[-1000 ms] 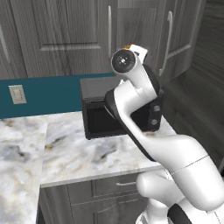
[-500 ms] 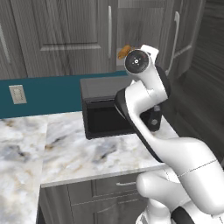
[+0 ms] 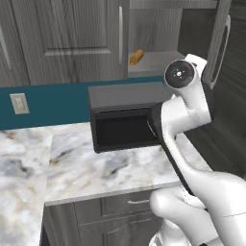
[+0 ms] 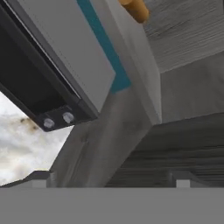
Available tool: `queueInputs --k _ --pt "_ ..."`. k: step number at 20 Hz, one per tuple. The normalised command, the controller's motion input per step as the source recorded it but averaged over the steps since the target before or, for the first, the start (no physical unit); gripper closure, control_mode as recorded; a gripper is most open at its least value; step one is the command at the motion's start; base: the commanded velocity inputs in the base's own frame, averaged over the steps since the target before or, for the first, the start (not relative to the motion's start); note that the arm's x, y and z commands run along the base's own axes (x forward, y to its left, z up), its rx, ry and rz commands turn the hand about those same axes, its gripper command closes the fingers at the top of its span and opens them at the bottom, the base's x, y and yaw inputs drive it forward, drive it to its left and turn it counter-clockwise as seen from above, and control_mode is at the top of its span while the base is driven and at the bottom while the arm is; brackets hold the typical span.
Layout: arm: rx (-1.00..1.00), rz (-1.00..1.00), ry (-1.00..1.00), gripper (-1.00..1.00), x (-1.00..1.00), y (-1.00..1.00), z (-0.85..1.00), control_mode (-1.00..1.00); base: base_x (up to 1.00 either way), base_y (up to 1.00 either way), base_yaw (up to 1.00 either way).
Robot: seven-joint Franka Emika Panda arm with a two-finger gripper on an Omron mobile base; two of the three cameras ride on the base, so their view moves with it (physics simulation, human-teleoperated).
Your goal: Open the cabinet, retrieve the rolling pin, and place it next to the meat on the cutting board to prepare for tenderizing.
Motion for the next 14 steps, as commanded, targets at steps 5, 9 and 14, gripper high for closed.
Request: queueInputs --k 5,9,14 --pt "0.00 -0.18 -0.02 -1.00 -0.80 -0.66 0.00 -1.00 0.00 0.00 0.00" --pt "-0.01 -0.17 0.01 -1.00 -0.22 -0.62 0.00 -1.00 0.00 0.00 0.00" --pt "0.00 -0.10 0.10 -1.00 0.07 -0.56 0.00 -1.00 0.00 0.00 0.00"
